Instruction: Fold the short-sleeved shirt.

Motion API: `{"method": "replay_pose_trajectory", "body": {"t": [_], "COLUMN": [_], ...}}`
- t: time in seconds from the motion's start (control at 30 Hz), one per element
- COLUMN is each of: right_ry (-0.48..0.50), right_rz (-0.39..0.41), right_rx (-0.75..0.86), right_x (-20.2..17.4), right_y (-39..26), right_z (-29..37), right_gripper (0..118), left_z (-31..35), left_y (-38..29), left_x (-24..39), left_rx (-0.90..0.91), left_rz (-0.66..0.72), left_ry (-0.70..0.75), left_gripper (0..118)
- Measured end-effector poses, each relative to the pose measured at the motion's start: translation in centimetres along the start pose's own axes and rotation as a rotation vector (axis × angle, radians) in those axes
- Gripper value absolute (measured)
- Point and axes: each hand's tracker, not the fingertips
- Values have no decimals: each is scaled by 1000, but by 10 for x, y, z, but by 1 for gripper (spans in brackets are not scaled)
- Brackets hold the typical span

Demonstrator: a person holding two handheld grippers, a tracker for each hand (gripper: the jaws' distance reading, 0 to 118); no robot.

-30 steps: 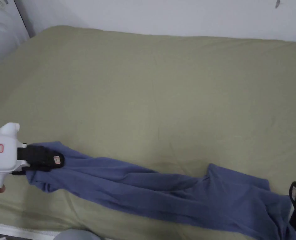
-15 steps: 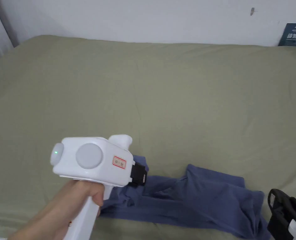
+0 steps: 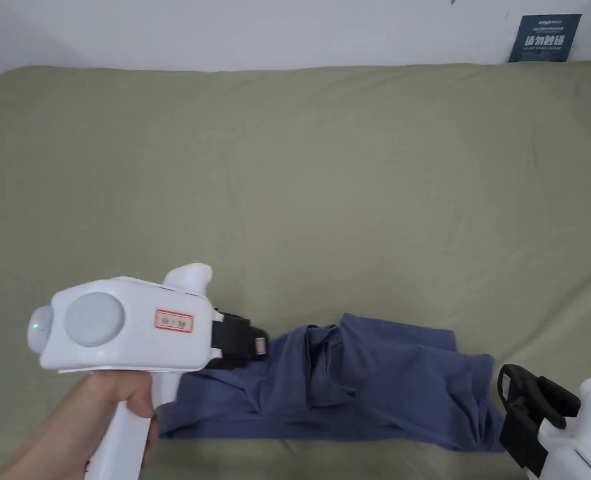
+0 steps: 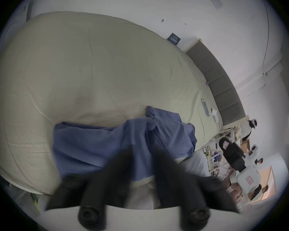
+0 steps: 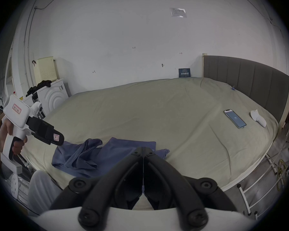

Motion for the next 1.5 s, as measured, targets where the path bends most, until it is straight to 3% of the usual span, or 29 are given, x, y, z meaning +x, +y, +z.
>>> {"method": "replay_pose_trajectory", "body": {"t": [0.07, 0.3, 0.4, 0.5, 0.57, 0.7, 0.9, 0.93, 0.97, 1.0, 1.03, 1.07, 1.17, 1.27, 1.43, 1.5], "right_ry": [5, -9, -19, -25, -22, 0, 39, 46, 45, 46, 46, 46, 40, 38, 23, 24], "right_rz": [-2, 4, 0, 7, 9, 16, 55, 57, 60, 63, 64, 65, 79, 81, 87, 84], "right_rx": [-7, -30, -46, -52, -56, -66, -93, -100, -103, -105, -107, -109, -113, -119, -126, -128], "right_x": [-2, 0, 3, 4, 3, -6, -25, -27, -29, -31, -32, -33, -35, -34, -33, -32], "right_y": [0, -3, -5, -5, -5, -5, -7, -7, -7, -8, -8, -8, -7, -6, -6, -6], "right_z": [-1, 1, 2, 2, -3, -12, -21, -23, -23, -23, -23, -23, -22, -22, -23, -24], "right_gripper": [3, 3, 3, 3, 3, 3, 3, 3, 3, 3, 3, 3, 3, 3, 3, 3], "left_z": [-9, -108, -145, -119, -82, -8, 34, 33, 30, 25, 18, 9, -8, -27, -37, -35], "left_y": [4, -12, -27, -21, -18, -19, -24, -24, -23, -22, -20, -20, -15, -15, -22, -27], "left_x": [-13, -1, 16, 17, 13, -12, -89, -98, -101, -106, -111, -114, -124, -135, -148, -149], "left_rx": [28, -154, -172, -132, -80, -5, 16, 13, 1, -13, -25, -48, -62, -53, -24, -26], "left_rz": [76, 171, 75, 122, 58, -1, 83, 77, 93, 127, 131, 133, 168, 248, 347, 337], "left_ry": [-4, -184, 0, -83, -94, -52, 101, 78, 58, 26, 2, -24, -107, -246, -318, -250], "left_gripper": [1, 1, 0, 1, 1, 1, 1, 6, 27, 80, 112, 118, 114, 80, 62, 16]}}
